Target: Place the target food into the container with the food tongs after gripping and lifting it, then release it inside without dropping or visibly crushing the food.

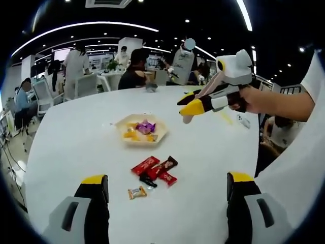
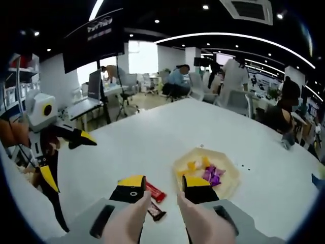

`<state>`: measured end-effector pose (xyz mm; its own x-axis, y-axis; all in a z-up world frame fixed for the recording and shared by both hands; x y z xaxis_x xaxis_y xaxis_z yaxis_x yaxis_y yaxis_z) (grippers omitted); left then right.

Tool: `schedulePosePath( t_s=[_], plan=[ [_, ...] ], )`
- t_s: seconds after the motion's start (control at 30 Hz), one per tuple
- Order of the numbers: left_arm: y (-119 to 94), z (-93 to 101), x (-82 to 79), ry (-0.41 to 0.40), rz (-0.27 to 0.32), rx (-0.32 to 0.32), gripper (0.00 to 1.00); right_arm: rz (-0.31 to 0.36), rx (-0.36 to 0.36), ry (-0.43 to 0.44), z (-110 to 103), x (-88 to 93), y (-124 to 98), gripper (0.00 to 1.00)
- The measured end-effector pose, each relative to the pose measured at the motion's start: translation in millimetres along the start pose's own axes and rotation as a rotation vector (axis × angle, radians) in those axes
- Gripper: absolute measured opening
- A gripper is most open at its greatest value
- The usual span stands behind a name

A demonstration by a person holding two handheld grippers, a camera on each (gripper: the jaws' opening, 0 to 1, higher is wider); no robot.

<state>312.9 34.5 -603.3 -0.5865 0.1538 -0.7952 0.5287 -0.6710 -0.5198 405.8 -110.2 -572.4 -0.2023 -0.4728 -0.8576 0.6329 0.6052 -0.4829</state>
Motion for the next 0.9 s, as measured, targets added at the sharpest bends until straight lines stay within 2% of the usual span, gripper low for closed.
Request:
schedulePosePath(
  t_s=[0.2,0.37,0.63,0.9],
  plan=[
    [2.2,4.2,-3.2,0.003,0.005,0.011,0.97,-0.017,0.007,0.002,1.7,5.1,-0.1,0.28],
    [1.0,4.8,-5.0,0.017,0.007,0.014,0.97,-0.004,0.011,0.002,3.8,3.0,1.8,0.28],
    [-4.9,11.5,9.0,0.034,-0.007,0.010,0.97,0.006,0.023,-0.025,7.7,3.8,5.4,0.28],
    [-8.8,13.8,14.4,0.017,-0.001,-0.004,0.97,0.011,0.022,-0.019,10.8,5.8,7.4,0.28]
  ],
)
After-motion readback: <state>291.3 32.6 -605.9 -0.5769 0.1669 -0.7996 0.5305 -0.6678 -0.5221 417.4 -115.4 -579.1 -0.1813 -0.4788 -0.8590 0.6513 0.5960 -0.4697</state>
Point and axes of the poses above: the point that each gripper's makers call its tool centre point, and the gripper's own axes: y roughly forward along the fingers, z roughly to its right, x roughly out of its underside, the point moved 2 cm from there along -y, roughly backward along the fingers, and after that the axes turned 11 degrees about -y, right-handed, at the moved point
